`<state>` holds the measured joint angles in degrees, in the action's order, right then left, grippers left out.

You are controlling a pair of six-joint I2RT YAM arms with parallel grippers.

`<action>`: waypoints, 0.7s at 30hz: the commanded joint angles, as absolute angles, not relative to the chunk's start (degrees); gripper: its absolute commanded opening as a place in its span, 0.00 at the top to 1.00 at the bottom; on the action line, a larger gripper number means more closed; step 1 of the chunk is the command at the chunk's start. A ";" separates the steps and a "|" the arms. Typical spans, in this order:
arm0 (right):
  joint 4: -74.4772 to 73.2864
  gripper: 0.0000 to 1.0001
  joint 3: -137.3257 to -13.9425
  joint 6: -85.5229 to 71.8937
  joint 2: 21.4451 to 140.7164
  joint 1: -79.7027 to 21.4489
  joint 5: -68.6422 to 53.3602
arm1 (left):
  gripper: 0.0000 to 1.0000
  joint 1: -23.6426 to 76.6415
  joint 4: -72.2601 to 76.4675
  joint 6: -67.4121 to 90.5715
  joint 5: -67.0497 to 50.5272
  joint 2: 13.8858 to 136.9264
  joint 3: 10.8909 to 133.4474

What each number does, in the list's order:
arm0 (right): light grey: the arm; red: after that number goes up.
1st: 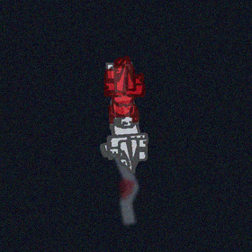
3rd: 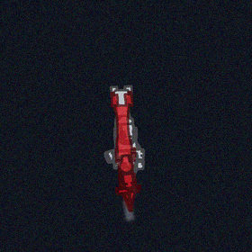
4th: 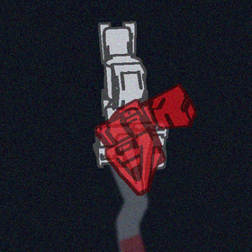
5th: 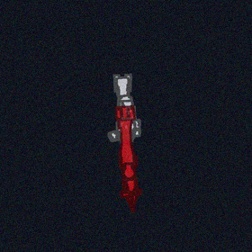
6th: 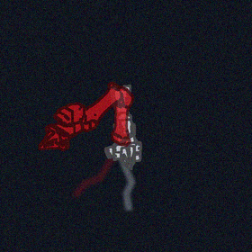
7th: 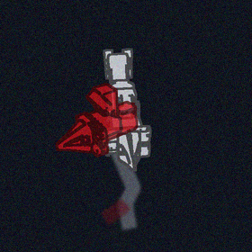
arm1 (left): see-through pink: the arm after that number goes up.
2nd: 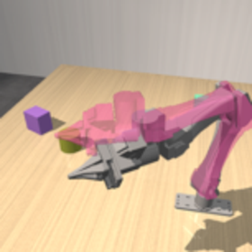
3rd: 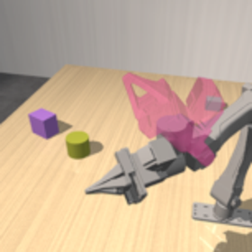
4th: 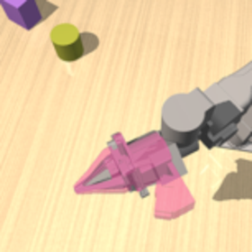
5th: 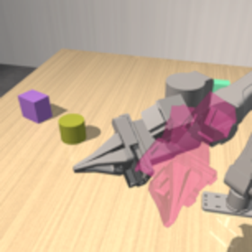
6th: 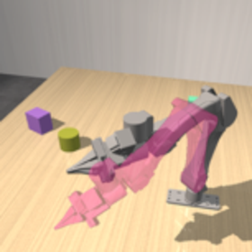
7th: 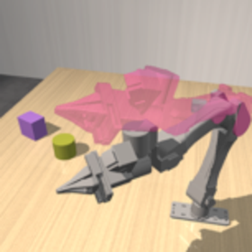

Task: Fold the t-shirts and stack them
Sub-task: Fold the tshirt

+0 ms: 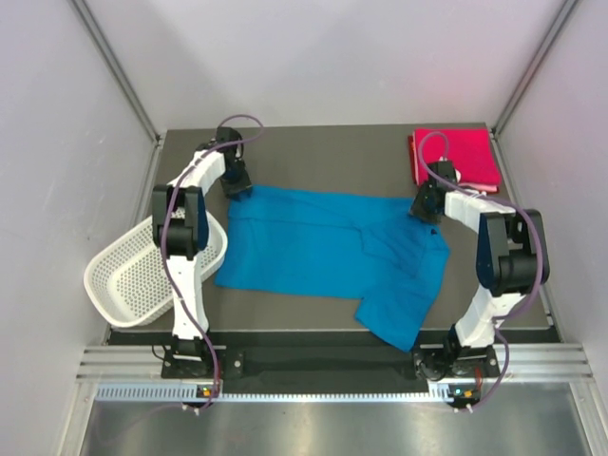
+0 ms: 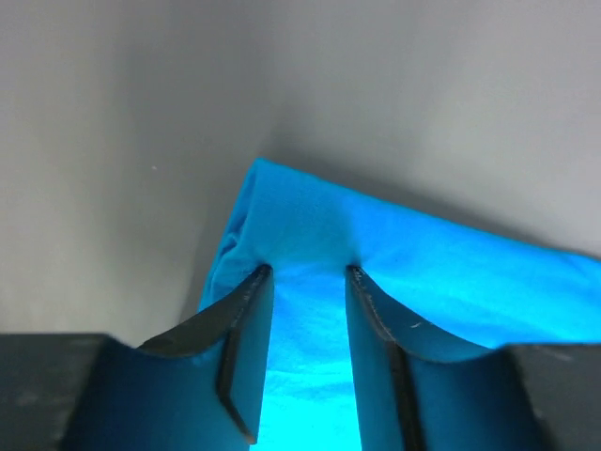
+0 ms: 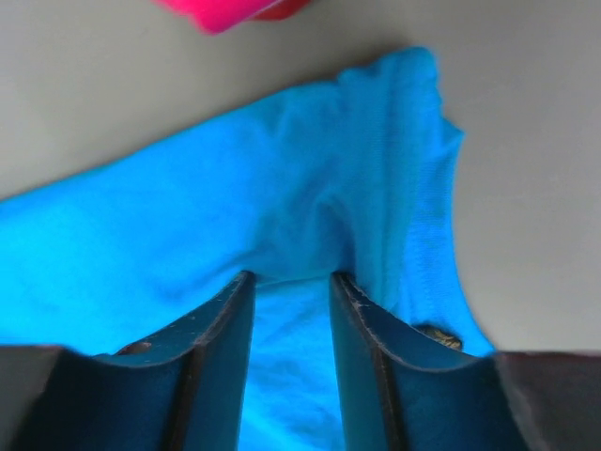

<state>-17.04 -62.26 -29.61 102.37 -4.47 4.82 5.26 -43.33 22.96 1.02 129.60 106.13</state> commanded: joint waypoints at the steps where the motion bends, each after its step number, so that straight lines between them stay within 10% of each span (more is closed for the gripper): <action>1: -16.50 0.57 -64.68 -25.50 97.75 -4.13 0.18 | 0.56 3.69 -40.52 19.43 -4.37 126.75 104.94; 21: -22.50 0.50 -67.50 -17.93 93.60 -1.76 -3.86 | 0.50 2.73 -40.96 0.44 -6.95 124.19 105.91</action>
<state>-21.26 -64.97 -19.86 94.13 -3.11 -5.15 3.77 -42.85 3.49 -6.66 128.49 106.34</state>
